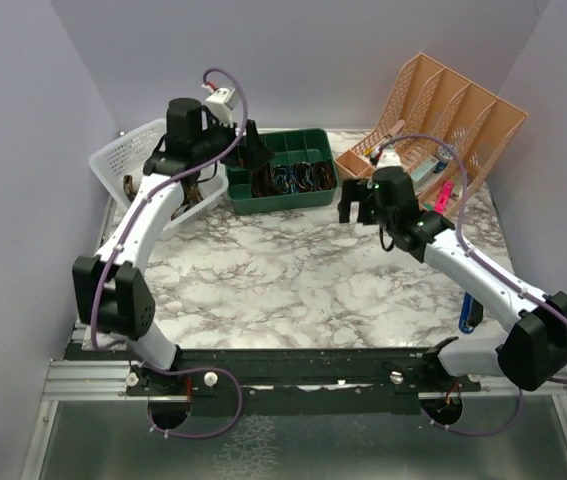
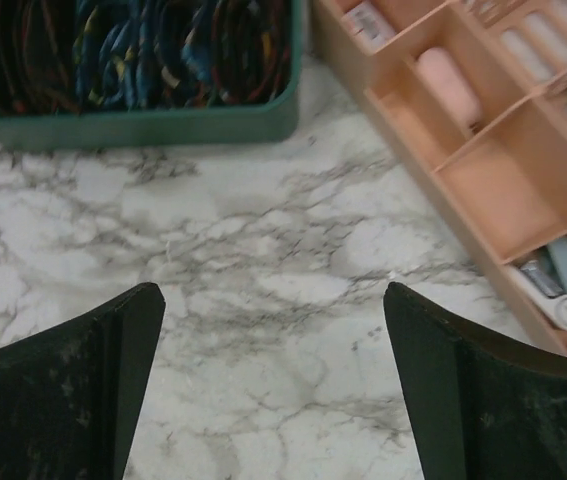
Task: Roll the ties
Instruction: Reset both arms
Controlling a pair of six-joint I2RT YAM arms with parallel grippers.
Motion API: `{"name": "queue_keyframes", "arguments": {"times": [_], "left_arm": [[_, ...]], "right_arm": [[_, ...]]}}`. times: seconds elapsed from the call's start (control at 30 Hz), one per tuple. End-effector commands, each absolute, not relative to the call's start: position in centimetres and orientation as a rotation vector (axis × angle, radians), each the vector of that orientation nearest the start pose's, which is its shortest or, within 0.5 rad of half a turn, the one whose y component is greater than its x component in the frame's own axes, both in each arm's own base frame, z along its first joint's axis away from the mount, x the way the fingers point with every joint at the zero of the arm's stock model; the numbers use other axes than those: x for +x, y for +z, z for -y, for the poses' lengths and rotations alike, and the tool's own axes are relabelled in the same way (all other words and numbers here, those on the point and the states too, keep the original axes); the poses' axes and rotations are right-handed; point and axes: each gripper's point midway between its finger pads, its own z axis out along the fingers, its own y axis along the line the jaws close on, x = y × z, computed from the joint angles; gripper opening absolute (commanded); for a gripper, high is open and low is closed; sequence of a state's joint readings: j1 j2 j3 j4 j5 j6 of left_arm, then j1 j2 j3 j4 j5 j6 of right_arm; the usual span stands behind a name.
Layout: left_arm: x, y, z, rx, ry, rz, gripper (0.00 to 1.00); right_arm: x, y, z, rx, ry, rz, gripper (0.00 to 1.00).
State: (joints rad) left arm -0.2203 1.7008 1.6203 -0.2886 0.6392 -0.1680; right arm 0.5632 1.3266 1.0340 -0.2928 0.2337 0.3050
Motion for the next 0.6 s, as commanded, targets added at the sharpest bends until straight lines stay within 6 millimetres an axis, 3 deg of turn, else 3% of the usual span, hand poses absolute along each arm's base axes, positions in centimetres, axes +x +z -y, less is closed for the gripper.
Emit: {"name": "queue_keyframes", "arguments": {"times": [0.0, 0.1, 0.2, 0.37, 0.57], "left_arm": [[43.5, 30.7, 15.9, 0.157, -0.602, -1.854, 0.99], [40.8, 31.8, 11.7, -0.016, -0.437, -1.803, 0.99], [37.5, 32.9, 8.8, -0.13, -0.349, -1.755, 0.99], [32.8, 34.0, 6.4, -0.157, -0.278, -1.712, 0.99], [31.7, 32.9, 4.9, -0.149, -0.177, -1.748, 0.99]], "right_arm": [[37.7, 24.3, -13.1, 0.006, 0.135, -1.991, 1.0], [38.7, 26.5, -10.4, 0.057, 0.097, -1.951, 1.0], [39.1, 28.1, -9.0, 0.067, 0.065, -1.927, 1.0], [39.2, 28.9, -8.7, 0.037, 0.042, -1.924, 1.0], [39.1, 28.4, -9.4, 0.0, 0.075, -1.944, 1.0]]}}
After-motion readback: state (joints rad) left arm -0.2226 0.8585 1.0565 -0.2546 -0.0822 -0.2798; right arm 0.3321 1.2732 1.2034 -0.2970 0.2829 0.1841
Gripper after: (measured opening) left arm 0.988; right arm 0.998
